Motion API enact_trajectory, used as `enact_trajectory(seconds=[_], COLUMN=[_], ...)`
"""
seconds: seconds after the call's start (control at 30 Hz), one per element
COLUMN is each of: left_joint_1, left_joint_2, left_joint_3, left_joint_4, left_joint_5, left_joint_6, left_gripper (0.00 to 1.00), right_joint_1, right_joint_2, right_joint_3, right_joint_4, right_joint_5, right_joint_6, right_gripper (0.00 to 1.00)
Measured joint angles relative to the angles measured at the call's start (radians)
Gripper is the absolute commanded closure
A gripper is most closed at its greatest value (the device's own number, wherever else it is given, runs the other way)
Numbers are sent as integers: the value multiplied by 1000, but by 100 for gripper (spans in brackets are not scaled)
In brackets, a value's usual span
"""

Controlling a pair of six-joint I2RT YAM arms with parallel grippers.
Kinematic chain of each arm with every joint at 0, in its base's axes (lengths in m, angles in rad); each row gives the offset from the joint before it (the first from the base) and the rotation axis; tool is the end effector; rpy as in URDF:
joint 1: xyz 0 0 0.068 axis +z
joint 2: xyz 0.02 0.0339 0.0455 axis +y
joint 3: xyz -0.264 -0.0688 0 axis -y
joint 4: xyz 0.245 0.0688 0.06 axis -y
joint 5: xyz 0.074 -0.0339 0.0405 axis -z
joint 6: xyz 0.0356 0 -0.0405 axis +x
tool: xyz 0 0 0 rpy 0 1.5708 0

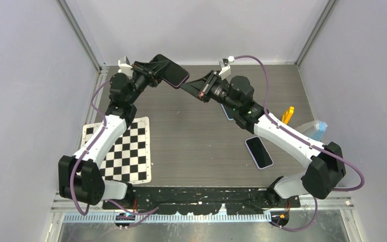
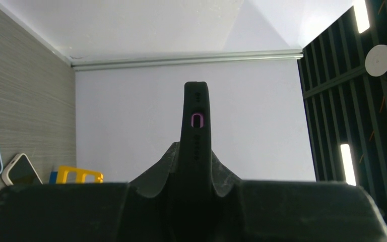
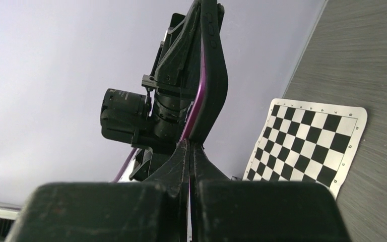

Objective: Take the phone out of the phone case
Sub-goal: Remove the phone case from the phone.

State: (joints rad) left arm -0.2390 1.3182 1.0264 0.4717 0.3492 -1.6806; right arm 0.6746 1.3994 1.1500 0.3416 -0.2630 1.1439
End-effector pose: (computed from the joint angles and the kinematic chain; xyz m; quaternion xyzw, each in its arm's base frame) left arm 0.2999 -0.0856 0.3753 -0.3162 0.5621 -0.6832 0.3426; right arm 0.2559 0.2165 0.3813 0.0611 0.6722 0.6323 0.3803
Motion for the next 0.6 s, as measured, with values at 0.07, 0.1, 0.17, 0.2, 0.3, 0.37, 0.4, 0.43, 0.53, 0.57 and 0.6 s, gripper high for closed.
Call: enact_trajectory(seconds=[0.07,0.1,0.17,0.2,0.3,0.37,0.4,0.43,0.53,0.57,0.6], left_joint_1=[0,0,-1,-1,-1,-1,-1,-1,-1,-1,-1], left_joint_2=[3,5,14,20,37,49,53,55,61,63,65], left_joint_3=[0,0,0,0,0,0,0,0,0,0,0], left_joint_4=[-2,-5,-7,-6,-5,-6,-7,-13,-21,-21,-20], left_joint_5=[-13,-18,-34,-44,-76,-97,-102,-108,-125,-129,-133], left_joint_6=[10,13,14,14,8,6,7,8,10,9,8], left_gripper=[100,100,100,100,100,100,100,100,100,100,100], right_joint_1=[0,0,0,0,-3,-5,-5,-5,-6,-6,-7], right_joint_2=[8,13,24,34,61,76,82,90,114,118,124], right_joint_3=[14,22,43,59,105,123,127,132,150,156,162], right_joint_4=[-27,-41,-78,-102,-172,-205,-213,-222,-247,-253,-261], right_joint_5=[11,17,31,39,64,84,91,97,109,111,113], right_joint_6=[15,24,45,53,74,87,90,93,93,93,93], right_gripper=[99,99,99,99,99,99,99,99,99,99,99])
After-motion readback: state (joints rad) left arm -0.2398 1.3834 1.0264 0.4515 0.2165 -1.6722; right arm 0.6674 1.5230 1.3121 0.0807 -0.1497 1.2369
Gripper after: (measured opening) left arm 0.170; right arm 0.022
